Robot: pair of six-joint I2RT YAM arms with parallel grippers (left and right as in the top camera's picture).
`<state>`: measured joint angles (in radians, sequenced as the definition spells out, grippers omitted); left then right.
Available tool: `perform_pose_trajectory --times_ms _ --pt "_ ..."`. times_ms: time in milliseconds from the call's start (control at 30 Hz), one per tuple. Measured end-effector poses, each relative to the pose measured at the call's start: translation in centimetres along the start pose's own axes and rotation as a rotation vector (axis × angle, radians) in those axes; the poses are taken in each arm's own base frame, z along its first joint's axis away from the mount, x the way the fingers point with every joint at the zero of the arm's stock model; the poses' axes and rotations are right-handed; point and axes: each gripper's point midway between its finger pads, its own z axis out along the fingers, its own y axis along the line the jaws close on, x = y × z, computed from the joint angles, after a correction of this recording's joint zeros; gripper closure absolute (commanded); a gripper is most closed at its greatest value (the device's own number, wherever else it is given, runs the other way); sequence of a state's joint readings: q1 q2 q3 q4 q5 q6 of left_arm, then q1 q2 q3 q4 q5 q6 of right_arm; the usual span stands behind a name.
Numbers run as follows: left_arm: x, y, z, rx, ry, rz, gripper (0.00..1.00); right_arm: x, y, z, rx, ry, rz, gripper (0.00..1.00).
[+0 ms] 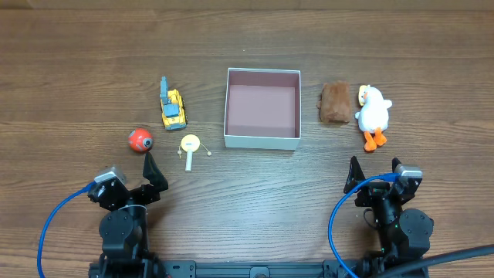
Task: Pack container
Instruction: 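Move both grippers forward, left over the excavator, right over the brown plush, then grasp the brown plush with the right gripper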
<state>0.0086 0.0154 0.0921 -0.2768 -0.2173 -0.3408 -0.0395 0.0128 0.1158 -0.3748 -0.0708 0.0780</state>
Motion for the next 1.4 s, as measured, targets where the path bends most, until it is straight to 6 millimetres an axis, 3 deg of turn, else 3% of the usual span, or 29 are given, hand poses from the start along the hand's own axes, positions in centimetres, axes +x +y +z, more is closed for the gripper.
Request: perform_pose_trajectory --times_ms 200,333,467,667,700,767,867,1000,1067,1233,1300,1400 --pt "-0.5 -0.6 0.0 0.028 -0.02 -0.006 0.0 -0.7 0.6 0.0 -0.035 -0.024 0.085 0.0" --pt "-0.6 -0.9 -0.1 0.049 -0.015 -0.006 0.0 0.5 1.3 -0.1 -0.072 0.038 0.182 0.0" --pt "-2.0 -1.5 -0.7 0.045 0.022 0.001 0.0 1.6 1.8 -0.7 -0.072 0.171 0.236 0.0" --pt "-4.4 -3.2 0.6 0.018 0.2 0.033 0.0 -1.7 2.5 -0.4 -0.039 0.344 0.279 0.0" --pt "-5.5 -4.4 2.0 0.018 0.264 0.045 0.0 -3.1 2.7 0.3 -0.024 0.408 0.289 0.0" --pt "-6.0 -5.2 3.4 0.013 0.342 0.07 0.0 -3.5 2.7 0.8 0.007 0.542 0.293 0.0" --pt "-7.5 -6.9 6.0 0.033 0.384 0.104 0.0 -5.5 2.8 3.7 0.036 0.689 0.286 0.0" --pt "-7.1 -9.5 10.8 0.088 0.504 0.113 0.0 -6.4 2.6 7.0 0.07 0.845 0.293 0.0" --pt "-5.7 -10.2 12.6 0.109 0.567 0.117 0.0 -7.0 2.5 9.5 0.078 0.889 0.293 0.0" --pt "-2.7 -9.8 14.1 0.105 0.659 0.147 0.0 -8.7 3.9 14.1 -0.039 0.818 0.286 0.0" --pt "-1.8 -9.4 14.4 0.09 0.686 0.155 0.0 -9.3 4.9 15.1 -0.112 0.784 0.264 0.0" --pt "-1.2 -9.1 14.6 0.078 0.702 0.158 0.0 -8.9 4.8 15.7 -0.114 0.788 0.238 0.0"
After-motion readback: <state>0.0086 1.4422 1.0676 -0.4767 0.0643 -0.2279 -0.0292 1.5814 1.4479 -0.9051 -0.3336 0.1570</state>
